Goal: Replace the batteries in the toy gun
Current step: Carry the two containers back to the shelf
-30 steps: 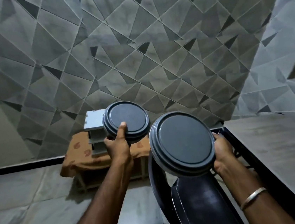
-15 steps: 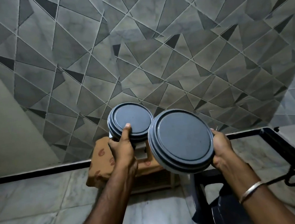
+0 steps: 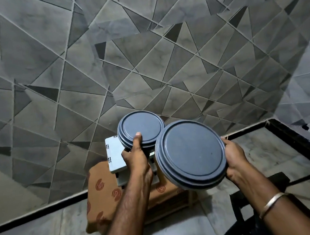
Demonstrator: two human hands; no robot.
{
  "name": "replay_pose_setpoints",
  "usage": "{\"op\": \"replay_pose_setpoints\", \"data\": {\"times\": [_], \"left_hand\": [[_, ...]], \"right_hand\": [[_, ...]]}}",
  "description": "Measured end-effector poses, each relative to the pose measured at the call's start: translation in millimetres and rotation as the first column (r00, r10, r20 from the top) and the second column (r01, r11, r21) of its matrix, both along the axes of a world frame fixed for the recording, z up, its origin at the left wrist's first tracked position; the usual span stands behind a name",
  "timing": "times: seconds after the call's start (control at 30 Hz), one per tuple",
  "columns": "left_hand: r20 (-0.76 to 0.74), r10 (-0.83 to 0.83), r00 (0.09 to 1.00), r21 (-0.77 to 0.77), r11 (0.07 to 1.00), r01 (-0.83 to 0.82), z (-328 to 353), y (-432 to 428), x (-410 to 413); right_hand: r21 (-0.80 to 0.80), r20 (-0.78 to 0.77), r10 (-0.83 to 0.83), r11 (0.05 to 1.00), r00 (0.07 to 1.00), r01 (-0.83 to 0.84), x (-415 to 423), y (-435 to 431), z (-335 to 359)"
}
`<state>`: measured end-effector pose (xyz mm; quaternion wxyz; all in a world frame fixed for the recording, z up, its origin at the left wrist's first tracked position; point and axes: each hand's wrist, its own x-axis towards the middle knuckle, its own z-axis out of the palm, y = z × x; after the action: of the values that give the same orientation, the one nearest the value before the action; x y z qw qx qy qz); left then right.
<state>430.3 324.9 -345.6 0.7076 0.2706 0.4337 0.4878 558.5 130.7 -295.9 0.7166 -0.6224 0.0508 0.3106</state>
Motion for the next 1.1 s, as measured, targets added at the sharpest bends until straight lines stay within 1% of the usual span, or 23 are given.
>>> {"op": "replay_pose_setpoints", "data": {"times": [0.17,0.3,0.43,0.57,0.7,0.8,0.93,1.1], "left_hand": [[-0.023,-0.049,0.999,-0.047,0.998,0.048,-32,105,14],[-0.115,-0.042,0.992,-0.072,0.997,0.034,-70,178,21],[-0.214,-0.053,0.975,-0.182,0.983,0.013,-118,232,30],[-0.247,-0.097,0.964,-0.281,0.959,0.025,-156,257,44],[-0.304,-0.141,0.942,-0.338,0.941,0.031,-185,269,61],[-0.274,-0.149,0.950,-0.351,0.935,0.046,-200,274,69],[-0.310,-0.173,0.935,-0.354,0.934,0.055,-217,281,71],[-0.319,-0.192,0.928,-0.361,0.930,0.068,-234,292,65]], "right_hand": [[-0.031,-0.008,-0.093,0.995,0.996,0.093,11,79,-15],[-0.047,-0.053,-0.168,0.985,0.984,0.165,20,123,-34],[-0.086,-0.089,-0.223,0.973,0.971,0.215,25,148,-61],[-0.138,-0.094,-0.263,0.959,0.960,0.250,32,164,-78],[-0.156,-0.112,-0.291,0.950,0.950,0.272,34,177,-98],[-0.175,-0.124,-0.296,0.946,0.947,0.273,34,190,-110],[-0.193,-0.147,-0.295,0.945,0.944,0.265,32,209,-118],[-0.197,-0.182,-0.294,0.946,0.938,0.259,26,231,-124]]}}
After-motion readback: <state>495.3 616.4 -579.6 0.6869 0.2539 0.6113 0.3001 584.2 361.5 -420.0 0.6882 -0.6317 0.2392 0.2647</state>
